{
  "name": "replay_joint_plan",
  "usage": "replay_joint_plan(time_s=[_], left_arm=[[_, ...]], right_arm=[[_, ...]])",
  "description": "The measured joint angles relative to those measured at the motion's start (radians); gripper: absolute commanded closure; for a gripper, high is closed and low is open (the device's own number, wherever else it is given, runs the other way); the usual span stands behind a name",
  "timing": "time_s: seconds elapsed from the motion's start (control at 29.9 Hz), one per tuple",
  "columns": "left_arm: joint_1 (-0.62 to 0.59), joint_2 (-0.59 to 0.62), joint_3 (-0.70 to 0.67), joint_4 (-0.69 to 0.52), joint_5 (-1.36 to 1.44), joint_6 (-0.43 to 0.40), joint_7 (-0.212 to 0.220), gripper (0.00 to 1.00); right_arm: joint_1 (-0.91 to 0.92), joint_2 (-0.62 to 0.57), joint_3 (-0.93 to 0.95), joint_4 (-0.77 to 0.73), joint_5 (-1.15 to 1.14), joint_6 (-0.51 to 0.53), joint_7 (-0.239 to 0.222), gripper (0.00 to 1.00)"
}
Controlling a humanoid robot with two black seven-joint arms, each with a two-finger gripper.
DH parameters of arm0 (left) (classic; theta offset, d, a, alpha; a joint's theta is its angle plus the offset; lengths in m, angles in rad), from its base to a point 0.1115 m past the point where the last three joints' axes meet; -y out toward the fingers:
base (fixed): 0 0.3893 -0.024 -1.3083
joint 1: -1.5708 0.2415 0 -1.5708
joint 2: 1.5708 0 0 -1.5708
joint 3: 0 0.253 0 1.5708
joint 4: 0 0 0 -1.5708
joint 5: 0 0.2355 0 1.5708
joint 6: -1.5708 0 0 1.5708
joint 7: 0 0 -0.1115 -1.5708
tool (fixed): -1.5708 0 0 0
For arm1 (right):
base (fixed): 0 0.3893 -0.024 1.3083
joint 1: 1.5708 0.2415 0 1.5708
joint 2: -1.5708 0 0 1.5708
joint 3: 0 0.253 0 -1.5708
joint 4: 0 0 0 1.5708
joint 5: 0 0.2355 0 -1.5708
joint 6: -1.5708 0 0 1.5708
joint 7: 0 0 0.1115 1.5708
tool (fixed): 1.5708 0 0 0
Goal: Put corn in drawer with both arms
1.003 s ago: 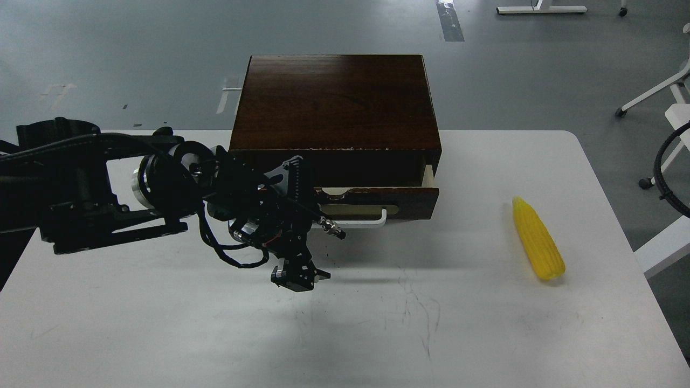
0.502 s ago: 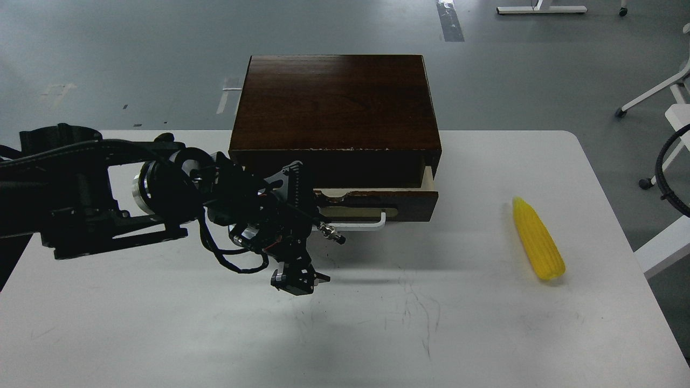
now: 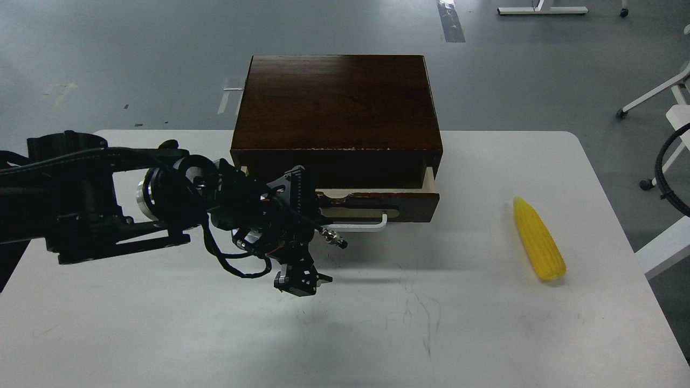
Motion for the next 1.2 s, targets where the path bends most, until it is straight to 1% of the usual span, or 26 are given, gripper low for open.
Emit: replay_joint_plan(time_s=[0.3, 0.67, 1.2], left_arm=[[0.005, -0.002, 0.0, 0.0, 0.0, 0.0, 0.025, 0.04], [0.004, 0.005, -0.002, -0.016, 0.001, -0.001, 0.026, 0.04], [-0.007, 0.004, -0.013, -0.009, 0.0, 0.0, 0.025, 0.04]], right_arm=[[0.0, 0.0, 0.0, 0.0, 0.0, 0.0, 0.0, 0.0], [0.001, -0.002, 0.0, -0.003, 0.0, 0.0, 0.0, 0.0], [-0.002, 0.0, 0.0, -0.008, 0.0, 0.0, 0.0, 0.0]])
